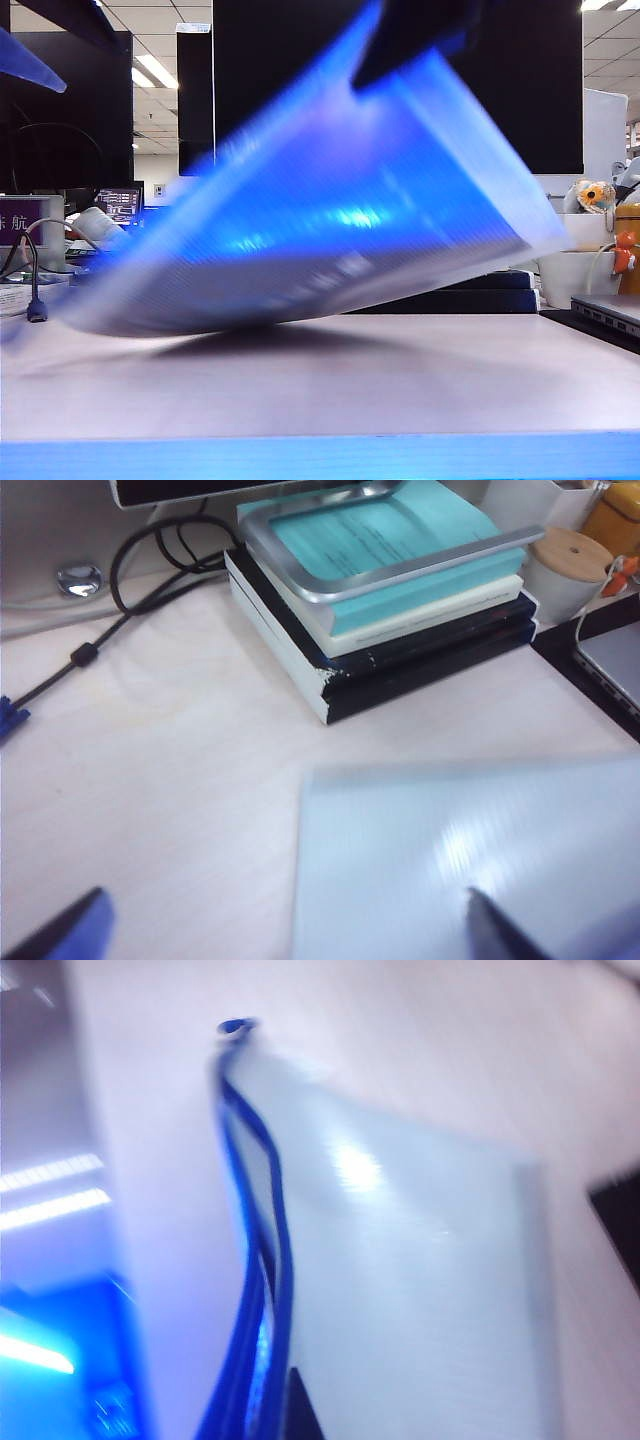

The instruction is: Pick up the transparent plastic file bag with a blue zipper and open its zipper.

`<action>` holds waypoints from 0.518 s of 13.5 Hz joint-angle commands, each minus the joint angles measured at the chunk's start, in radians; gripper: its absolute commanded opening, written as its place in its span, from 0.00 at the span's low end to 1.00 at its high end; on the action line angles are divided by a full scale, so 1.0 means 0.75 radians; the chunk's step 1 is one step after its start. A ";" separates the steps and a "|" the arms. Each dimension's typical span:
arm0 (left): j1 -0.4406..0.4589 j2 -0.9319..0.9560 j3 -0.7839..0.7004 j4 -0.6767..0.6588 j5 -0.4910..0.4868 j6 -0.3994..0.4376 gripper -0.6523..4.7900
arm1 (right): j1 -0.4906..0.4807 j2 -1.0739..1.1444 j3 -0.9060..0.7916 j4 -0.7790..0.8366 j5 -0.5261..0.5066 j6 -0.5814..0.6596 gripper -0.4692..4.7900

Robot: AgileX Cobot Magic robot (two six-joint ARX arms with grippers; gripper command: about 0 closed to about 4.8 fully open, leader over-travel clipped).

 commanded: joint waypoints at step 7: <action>0.000 -0.005 0.008 0.025 0.016 -0.042 1.00 | -0.319 0.084 0.008 -0.075 0.398 -0.078 0.44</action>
